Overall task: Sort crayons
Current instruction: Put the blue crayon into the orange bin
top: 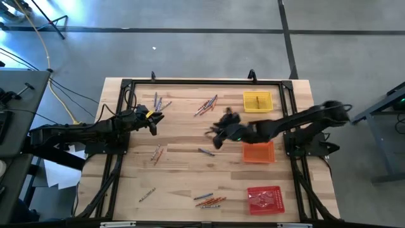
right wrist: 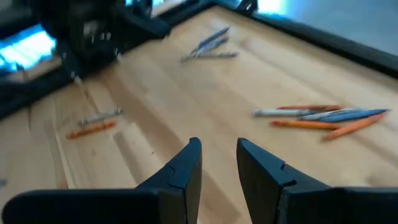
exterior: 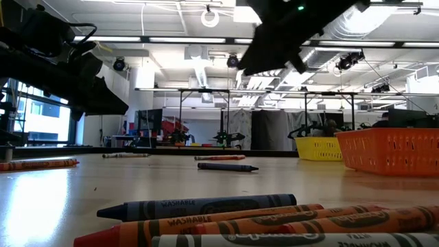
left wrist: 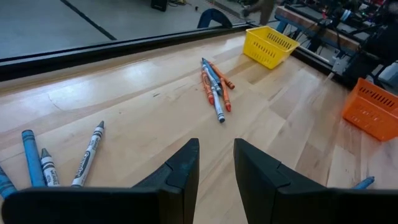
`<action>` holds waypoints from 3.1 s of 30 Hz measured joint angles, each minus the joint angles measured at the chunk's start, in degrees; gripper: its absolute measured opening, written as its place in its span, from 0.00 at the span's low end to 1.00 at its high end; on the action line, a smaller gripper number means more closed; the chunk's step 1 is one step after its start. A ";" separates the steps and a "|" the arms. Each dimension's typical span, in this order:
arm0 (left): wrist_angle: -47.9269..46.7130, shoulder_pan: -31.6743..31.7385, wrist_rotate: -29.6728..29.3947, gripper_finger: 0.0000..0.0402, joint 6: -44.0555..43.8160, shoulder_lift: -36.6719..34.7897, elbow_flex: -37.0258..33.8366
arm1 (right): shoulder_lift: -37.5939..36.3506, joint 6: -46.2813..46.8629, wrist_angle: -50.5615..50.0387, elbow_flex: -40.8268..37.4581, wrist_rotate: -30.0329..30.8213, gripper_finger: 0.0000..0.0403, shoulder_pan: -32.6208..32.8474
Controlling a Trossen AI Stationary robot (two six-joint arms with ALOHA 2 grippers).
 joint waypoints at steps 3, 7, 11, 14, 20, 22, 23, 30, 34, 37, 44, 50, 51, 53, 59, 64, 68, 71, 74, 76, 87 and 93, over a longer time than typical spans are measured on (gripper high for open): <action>-0.01 -0.01 0.00 0.22 -0.96 0.00 0.00 | 6.98 -0.39 -0.60 4.90 -1.20 0.24 0.75; -0.05 -0.01 0.00 0.22 -0.95 0.01 0.00 | 14.44 -0.39 -3.58 11.86 -7.16 0.24 0.85; -0.07 -0.02 -0.01 0.22 -0.01 0.01 0.00 | 19.65 -0.25 -10.67 17.81 -10.30 0.24 0.85; -0.07 0.00 -0.01 0.22 -0.01 0.01 0.00 | 22.41 1.81 -17.03 21.36 -10.26 0.24 0.76; -0.07 0.00 0.01 0.22 -0.03 0.01 0.00 | 25.02 6.39 -21.28 22.63 -12.97 0.24 0.48; -0.05 0.00 -0.01 0.22 -0.06 0.00 0.00 | 25.42 7.56 -21.74 22.62 -14.17 0.24 0.50; -0.06 0.00 0.00 0.22 -0.06 0.00 0.00 | 25.53 7.86 -21.93 22.63 -14.94 0.24 0.51; -0.07 0.00 0.00 0.22 -0.08 0.00 0.00 | 25.57 8.22 -23.59 22.64 -18.40 0.24 0.55; -0.07 -0.01 0.00 0.22 -0.05 0.01 0.00 | 25.55 8.23 -25.76 22.64 -20.35 0.24 0.55; -0.07 0.00 -0.01 0.22 -0.06 0.00 0.00 | 25.55 8.23 -26.04 22.64 -21.18 0.24 0.62; -0.07 -0.01 -0.01 0.22 -0.06 0.00 0.00 | 25.55 7.79 -26.08 22.64 -22.75 0.24 0.79; -0.07 -0.02 -0.01 0.22 -0.06 0.00 0.00 | 27.46 7.10 -25.86 22.64 -23.30 0.24 1.05; -0.04 -0.01 0.00 0.22 -0.06 0.00 0.00 | 27.72 6.79 -25.84 22.64 -23.33 0.24 1.05; -0.07 0.00 -0.01 0.22 -0.06 0.01 0.00 | 28.12 6.73 -25.77 22.64 -23.31 0.24 1.05; -0.05 -0.01 -0.01 0.22 0.00 0.01 0.00 | 28.35 5.57 -26.34 22.64 -22.35 0.24 0.87; -0.07 -0.01 -0.01 0.22 0.03 0.02 0.00 | 28.86 4.72 -28.83 22.64 -20.13 0.24 0.90; -0.03 -0.02 -0.01 0.22 0.03 0.02 0.00 | 30.41 5.14 -29.90 22.94 -19.44 0.24 0.90; -0.08 -0.01 0.00 0.22 0.02 0.02 0.00 | 31.84 5.18 -30.15 22.99 -19.34 0.24 1.16; -0.05 -0.01 -0.01 0.22 0.03 0.02 0.00 | 32.26 5.18 -30.20 22.99 -19.04 0.24 1.31; -0.05 -0.01 -0.01 0.22 0.03 0.01 0.00 | 32.36 5.17 -30.18 22.97 -18.69 0.24 1.31; -0.05 0.00 -0.01 0.22 0.01 0.00 0.00 | 32.26 4.98 -30.58 22.86 -20.19 0.02 1.02; -0.07 -0.02 -0.01 0.22 0.01 0.02 0.00 | 30.44 5.18 -32.21 22.68 -21.42 0.02 0.12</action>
